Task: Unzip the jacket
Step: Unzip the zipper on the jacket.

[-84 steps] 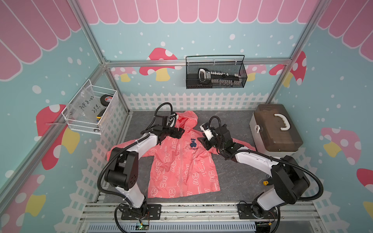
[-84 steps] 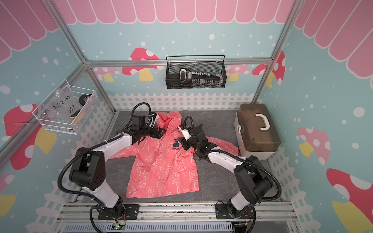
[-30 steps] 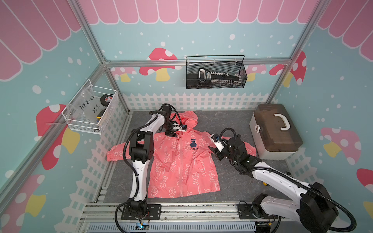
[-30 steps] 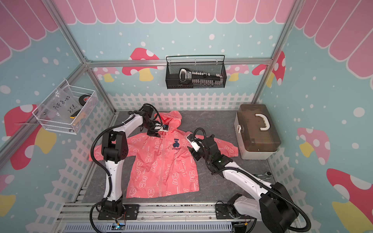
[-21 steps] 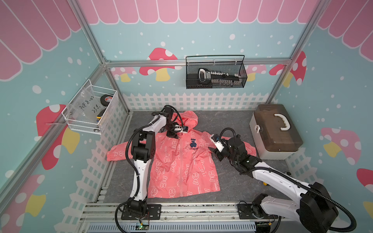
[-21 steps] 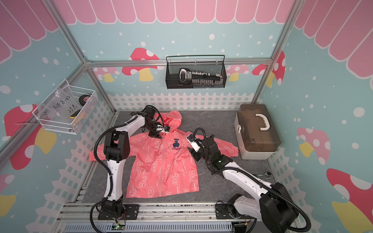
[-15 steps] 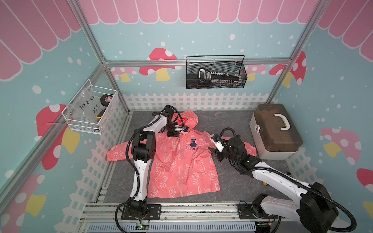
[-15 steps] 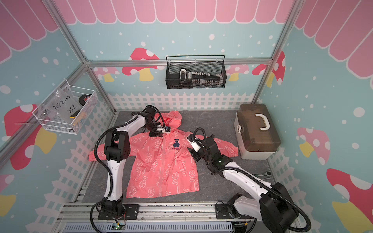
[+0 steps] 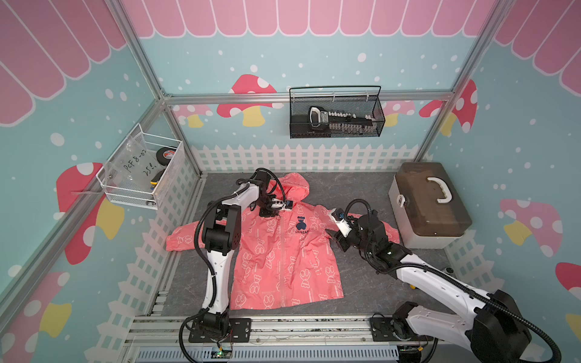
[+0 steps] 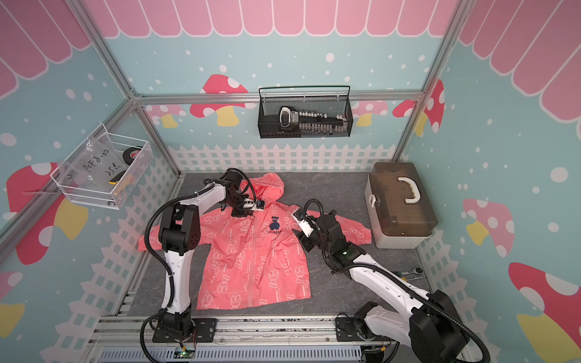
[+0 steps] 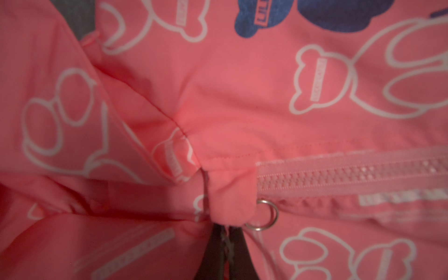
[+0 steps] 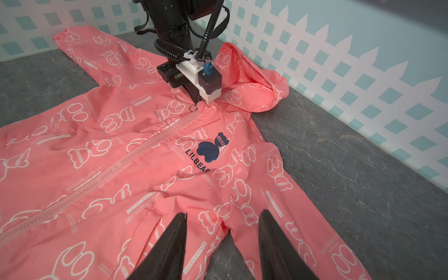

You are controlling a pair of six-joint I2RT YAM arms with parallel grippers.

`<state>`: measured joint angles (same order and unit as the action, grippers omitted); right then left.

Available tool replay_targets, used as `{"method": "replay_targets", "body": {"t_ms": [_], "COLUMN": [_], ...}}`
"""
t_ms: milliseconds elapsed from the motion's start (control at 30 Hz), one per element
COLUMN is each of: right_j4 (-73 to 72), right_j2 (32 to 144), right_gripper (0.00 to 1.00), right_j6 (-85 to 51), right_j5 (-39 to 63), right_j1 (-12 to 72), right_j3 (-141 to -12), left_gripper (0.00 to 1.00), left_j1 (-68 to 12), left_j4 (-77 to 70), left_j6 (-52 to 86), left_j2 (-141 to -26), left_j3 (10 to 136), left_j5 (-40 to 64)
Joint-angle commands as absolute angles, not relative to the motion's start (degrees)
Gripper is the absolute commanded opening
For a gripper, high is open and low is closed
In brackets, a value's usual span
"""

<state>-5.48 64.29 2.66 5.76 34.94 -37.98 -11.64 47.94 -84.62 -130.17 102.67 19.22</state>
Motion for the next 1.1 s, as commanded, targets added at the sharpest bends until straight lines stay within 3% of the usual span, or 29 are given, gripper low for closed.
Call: {"method": "replay_targets", "body": {"t_ms": [0,100,200,267,733,1067], "right_j4": [-5.51,-6.33,-6.20,-6.22,-13.75,-20.17], "right_j2": [63.62,65.92,70.24,73.57,93.75,102.38], "right_gripper": [0.48,0.47,0.47,0.47,0.48,0.42], "right_j6": [0.98,-4.12,-10.91,-15.29,-34.87,-45.47], "right_j5": [4.77,4.08,7.28,8.76,6.24,6.69], "right_j1": [35.25,35.30,35.25,35.32,41.19,45.09], "right_j3": [-37.69,-39.62,-43.45,-46.23,-58.54,-65.60], "left_gripper": [0.00,0.00,0.00,0.00,0.00,0.00], "left_j1": [-11.86,-12.16,-13.73,-15.29,-17.05,-17.21], "left_j4": [44.86,38.13,28.34,29.46,31.43,28.84], "left_j6": [-83.06,-79.33,-63.56,-59.21,-54.78,-54.10], "left_j2": [-126.06,-121.50,-117.19,-116.10,-104.79,-97.05], "left_j3": [99.41,93.98,90.47,91.94,83.87,76.39], "left_j5": [19.17,18.80,16.14,13.58,22.56,26.59]}}
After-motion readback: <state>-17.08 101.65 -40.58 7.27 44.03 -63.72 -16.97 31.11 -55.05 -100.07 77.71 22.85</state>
